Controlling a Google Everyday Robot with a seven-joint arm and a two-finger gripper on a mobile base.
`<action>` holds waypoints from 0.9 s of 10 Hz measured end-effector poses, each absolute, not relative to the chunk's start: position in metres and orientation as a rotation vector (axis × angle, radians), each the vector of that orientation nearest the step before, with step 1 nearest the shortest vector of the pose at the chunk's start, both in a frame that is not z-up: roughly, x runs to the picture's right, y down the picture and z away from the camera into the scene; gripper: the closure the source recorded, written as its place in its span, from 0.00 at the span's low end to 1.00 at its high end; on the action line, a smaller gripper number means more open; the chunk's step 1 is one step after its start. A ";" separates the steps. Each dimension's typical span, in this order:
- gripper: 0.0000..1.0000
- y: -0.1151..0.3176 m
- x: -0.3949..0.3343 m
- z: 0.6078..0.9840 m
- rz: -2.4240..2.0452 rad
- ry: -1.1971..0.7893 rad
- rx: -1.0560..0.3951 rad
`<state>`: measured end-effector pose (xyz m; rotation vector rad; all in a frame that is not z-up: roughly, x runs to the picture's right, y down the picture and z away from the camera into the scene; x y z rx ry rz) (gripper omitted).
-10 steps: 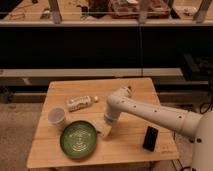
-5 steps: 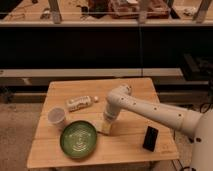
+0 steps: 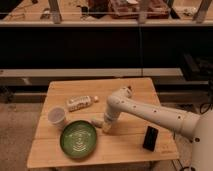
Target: Place the white sponge in the ceramic bowl
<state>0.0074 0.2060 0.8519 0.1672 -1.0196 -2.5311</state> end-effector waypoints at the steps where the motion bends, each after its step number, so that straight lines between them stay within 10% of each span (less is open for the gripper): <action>1: 0.76 0.206 0.008 0.851 -2.530 -1.023 0.166; 3: 0.89 0.207 0.008 0.851 -2.530 -1.027 0.164; 9: 0.90 0.190 -0.010 0.821 -2.559 -1.047 0.198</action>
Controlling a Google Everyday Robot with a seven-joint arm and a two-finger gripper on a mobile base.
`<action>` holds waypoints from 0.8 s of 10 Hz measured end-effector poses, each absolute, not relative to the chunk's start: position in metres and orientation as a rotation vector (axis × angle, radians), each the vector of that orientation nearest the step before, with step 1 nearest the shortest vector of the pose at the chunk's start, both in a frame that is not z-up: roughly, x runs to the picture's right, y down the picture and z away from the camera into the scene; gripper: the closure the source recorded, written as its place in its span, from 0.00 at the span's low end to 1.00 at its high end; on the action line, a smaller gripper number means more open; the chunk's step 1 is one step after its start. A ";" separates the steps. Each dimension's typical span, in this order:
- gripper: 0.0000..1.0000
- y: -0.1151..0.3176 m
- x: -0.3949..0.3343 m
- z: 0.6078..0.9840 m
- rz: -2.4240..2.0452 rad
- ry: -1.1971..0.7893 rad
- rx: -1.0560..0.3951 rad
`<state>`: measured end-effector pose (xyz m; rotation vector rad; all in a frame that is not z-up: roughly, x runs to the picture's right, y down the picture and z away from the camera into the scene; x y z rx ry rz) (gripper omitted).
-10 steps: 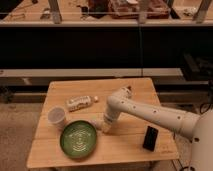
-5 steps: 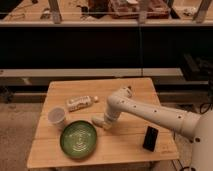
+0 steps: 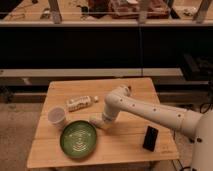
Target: Place the white sponge in the ceramic bowl
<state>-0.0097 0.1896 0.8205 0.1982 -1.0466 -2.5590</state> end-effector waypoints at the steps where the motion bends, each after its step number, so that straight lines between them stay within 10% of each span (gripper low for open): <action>1: 0.90 0.182 -0.011 0.809 -2.564 -1.052 0.200; 8: 0.90 0.184 -0.072 0.768 -2.650 -1.093 0.265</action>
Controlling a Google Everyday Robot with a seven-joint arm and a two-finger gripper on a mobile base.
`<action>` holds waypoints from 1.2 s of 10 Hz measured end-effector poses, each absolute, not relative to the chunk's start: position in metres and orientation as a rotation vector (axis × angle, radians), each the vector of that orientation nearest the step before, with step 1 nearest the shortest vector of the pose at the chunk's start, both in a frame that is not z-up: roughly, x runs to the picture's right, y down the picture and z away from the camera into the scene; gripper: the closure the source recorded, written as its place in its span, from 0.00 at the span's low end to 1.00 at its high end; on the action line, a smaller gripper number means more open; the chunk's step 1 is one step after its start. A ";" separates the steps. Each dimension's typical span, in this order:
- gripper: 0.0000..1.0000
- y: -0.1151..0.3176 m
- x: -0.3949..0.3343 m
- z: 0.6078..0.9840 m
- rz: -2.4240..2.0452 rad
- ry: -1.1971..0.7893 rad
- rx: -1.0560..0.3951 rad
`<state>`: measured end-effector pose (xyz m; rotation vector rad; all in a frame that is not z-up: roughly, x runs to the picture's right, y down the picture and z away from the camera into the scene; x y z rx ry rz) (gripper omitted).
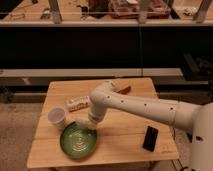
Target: Place the white sponge in the ceramic bowl
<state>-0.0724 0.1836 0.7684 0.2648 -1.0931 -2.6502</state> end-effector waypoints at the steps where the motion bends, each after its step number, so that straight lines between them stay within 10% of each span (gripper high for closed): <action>1: 0.90 0.184 -0.072 0.765 -2.659 -1.101 0.270; 8: 0.89 0.212 -0.102 0.755 -2.715 -1.159 0.309; 12: 0.58 0.217 -0.106 0.756 -2.710 -1.160 0.311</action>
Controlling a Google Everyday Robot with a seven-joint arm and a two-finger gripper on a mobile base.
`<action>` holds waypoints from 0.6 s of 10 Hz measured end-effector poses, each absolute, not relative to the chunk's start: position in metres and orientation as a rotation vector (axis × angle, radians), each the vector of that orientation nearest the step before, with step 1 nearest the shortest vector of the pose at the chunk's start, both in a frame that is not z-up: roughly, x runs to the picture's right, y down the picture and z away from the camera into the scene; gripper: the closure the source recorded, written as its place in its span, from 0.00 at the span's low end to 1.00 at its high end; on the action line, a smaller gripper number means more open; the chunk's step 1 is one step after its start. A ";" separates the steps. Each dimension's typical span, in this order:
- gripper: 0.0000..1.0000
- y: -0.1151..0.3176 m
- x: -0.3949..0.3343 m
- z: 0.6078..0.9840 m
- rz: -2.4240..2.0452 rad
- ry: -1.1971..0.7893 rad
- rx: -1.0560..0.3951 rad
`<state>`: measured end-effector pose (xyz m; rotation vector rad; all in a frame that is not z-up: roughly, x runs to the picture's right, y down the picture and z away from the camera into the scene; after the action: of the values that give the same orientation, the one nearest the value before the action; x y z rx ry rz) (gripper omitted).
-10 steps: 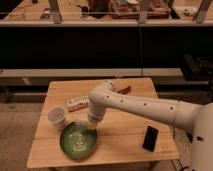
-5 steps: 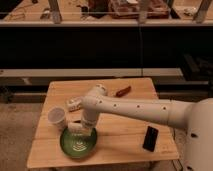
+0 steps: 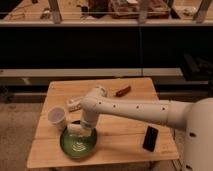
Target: Place the white sponge in the ceramic bowl
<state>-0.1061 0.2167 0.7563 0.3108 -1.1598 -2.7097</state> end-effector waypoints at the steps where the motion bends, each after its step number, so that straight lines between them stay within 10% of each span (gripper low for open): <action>1: 0.53 0.219 -0.106 0.757 -2.711 -1.164 0.311; 6: 0.53 0.221 -0.107 0.758 -2.705 -1.162 0.312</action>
<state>-0.1074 0.2207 0.7584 0.3116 -1.1617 -2.7046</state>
